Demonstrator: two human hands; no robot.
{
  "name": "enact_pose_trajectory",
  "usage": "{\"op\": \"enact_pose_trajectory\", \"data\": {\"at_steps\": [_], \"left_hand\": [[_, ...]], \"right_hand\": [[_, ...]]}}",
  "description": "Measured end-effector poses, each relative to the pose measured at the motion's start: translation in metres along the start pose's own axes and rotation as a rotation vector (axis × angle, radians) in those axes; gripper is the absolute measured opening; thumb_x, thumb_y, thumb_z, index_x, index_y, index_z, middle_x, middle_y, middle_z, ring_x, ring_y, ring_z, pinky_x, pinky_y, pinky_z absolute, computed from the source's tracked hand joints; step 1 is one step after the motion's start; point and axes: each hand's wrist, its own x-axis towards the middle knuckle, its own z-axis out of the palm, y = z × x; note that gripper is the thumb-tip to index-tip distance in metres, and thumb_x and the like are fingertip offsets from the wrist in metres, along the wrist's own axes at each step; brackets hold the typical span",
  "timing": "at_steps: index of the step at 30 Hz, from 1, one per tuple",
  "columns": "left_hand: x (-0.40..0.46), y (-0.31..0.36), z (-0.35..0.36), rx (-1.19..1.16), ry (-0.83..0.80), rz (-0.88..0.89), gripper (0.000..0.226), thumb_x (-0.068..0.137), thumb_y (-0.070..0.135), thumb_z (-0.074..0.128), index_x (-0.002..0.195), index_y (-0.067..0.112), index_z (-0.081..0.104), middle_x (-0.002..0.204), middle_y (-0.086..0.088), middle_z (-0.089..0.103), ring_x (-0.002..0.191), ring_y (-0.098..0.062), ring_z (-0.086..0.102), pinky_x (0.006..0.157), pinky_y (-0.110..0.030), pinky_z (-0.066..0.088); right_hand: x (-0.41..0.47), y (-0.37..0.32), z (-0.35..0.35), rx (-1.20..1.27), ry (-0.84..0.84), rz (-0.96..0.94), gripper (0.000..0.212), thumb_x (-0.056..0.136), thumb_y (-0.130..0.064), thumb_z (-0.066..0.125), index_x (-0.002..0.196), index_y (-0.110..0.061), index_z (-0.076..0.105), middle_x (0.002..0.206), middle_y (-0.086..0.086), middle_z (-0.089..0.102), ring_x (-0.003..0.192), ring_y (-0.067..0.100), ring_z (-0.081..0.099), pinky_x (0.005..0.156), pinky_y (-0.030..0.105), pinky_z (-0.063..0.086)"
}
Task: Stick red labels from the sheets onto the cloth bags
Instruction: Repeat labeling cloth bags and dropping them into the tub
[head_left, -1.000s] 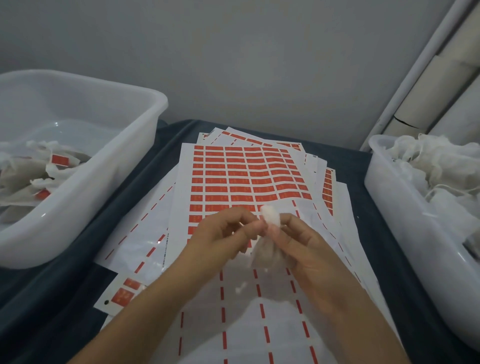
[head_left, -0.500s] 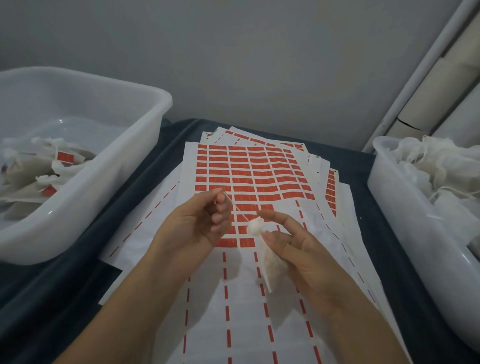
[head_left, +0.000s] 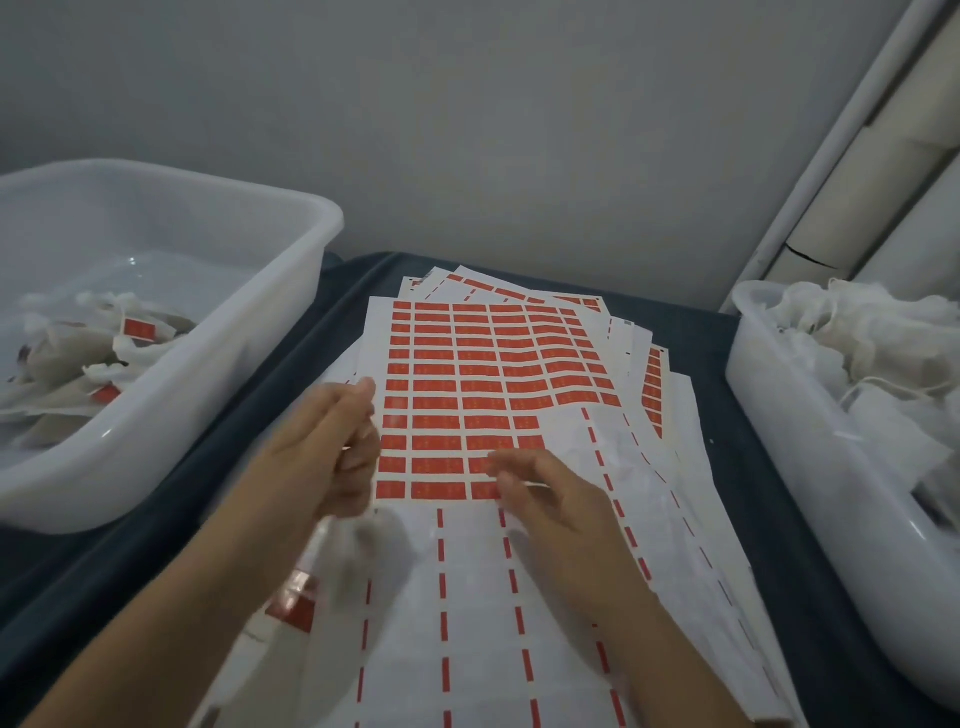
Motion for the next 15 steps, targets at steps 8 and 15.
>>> {"op": "enact_pose_trajectory", "data": {"at_steps": [8, 15], "left_hand": [[0.006, -0.015, -0.022, 0.964, 0.178, -0.188, 0.057, 0.08, 0.05, 0.06, 0.131, 0.034, 0.041, 0.132, 0.007, 0.048, 0.097, -0.014, 0.046, 0.087, -0.042, 0.05], [0.004, -0.004, -0.024, 0.349, -0.002, -0.393, 0.038, 0.069, 0.035, 0.073, 0.101, 0.025, 0.055, 0.064, 0.018, 0.07, 0.052, -0.01, 0.053, 0.047, -0.015, 0.046]], "right_hand": [[-0.005, 0.014, 0.014, -0.335, -0.123, -0.044, 0.06, 0.076, -0.07, 0.051, 0.126, -0.065, 0.018, 0.142, -0.04, 0.021, 0.132, -0.007, 0.026, 0.11, 0.033, 0.026], [-0.001, 0.014, 0.011, -0.443, -0.082, -0.024, 0.07, 0.076, -0.068, 0.05, 0.135, -0.054, 0.018, 0.148, -0.03, 0.019, 0.138, 0.003, 0.023, 0.113, 0.037, 0.024]]}}
